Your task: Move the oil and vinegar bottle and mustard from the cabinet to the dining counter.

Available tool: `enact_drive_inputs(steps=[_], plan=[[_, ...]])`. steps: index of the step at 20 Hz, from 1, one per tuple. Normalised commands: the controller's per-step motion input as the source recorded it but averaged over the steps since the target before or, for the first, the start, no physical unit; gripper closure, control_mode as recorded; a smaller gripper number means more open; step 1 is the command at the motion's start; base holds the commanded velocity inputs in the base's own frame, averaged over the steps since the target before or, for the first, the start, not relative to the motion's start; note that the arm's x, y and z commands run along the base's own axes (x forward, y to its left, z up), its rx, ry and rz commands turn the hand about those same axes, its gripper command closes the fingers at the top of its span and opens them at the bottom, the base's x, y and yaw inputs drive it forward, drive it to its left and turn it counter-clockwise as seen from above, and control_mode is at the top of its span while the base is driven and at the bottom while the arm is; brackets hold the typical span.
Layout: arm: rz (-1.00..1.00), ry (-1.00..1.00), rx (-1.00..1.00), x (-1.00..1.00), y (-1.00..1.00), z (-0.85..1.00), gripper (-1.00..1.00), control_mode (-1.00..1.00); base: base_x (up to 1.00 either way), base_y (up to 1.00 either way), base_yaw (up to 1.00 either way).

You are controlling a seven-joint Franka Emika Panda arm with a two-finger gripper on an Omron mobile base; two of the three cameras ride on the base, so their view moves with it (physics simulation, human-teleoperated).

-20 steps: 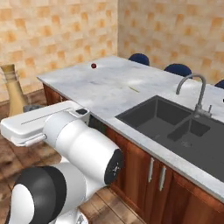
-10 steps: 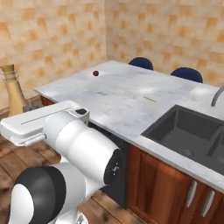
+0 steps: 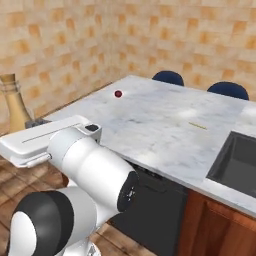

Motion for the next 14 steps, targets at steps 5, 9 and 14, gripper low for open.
enact_drive_inputs(steps=[5, 9, 14], plan=[[0.00, 0.00, 0.00, 0.00, 0.00, 0.00, 1.00, 1.00, 0.93, 0.56, -0.26], [0.00, 0.00, 0.00, 0.00, 0.00, 0.00, 1.00, 1.00, 0.81, 0.43, -0.28], [0.00, 0.00, 0.00, 0.00, 0.00, 0.00, 1.00, 1.00, 0.63, 0.31, -0.28]])
